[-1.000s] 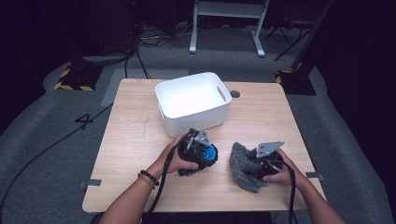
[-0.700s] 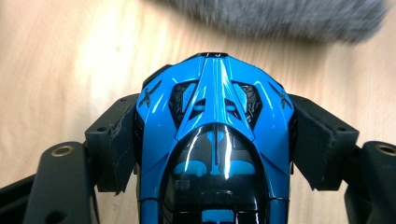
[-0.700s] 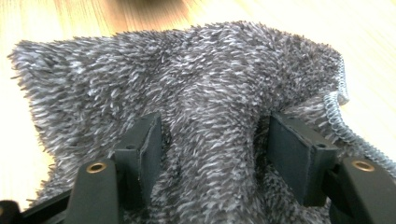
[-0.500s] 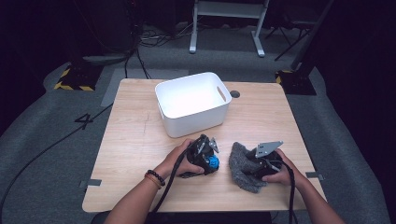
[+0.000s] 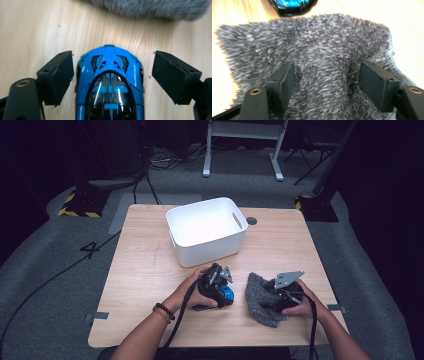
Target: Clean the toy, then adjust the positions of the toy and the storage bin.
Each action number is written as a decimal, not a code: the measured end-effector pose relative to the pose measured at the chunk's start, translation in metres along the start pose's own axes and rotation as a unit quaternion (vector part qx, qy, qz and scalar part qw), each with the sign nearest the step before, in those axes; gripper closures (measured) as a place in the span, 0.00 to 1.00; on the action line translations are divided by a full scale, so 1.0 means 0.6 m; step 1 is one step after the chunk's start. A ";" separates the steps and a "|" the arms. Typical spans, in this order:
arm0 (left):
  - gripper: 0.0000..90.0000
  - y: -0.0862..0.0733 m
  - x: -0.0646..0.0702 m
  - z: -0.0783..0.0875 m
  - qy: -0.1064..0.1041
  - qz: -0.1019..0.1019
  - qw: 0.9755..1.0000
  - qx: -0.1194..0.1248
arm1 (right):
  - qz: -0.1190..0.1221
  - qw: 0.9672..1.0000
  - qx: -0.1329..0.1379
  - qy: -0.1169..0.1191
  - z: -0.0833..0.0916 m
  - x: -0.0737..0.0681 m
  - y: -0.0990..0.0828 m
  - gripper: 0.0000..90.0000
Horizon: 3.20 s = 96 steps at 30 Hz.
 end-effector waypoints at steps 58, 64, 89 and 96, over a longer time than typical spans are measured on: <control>0.17 -0.272 -0.064 0.112 0.116 0.122 0.984 0.061 | -0.086 0.969 0.153 -0.171 0.077 0.166 0.232 0.31; 0.17 -0.272 -0.064 0.111 0.116 0.123 0.984 0.060 | -0.096 0.965 0.159 -0.186 0.068 0.187 0.254 0.31; 0.17 -0.270 -0.062 0.110 0.114 0.123 0.984 0.060 | -0.122 0.960 0.124 -0.218 0.005 0.252 0.309 0.32; 0.17 -0.266 -0.058 0.107 0.114 0.122 0.984 0.060 | -0.156 0.957 0.115 -0.217 -0.018 0.264 0.302 0.32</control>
Point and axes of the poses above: each handheld gripper's, and its own axes: z roughly backward along the jaws, y roughly out of its top, x roughly to its right, the point moved 9 cm from there along -z, roughly forward along the jaws
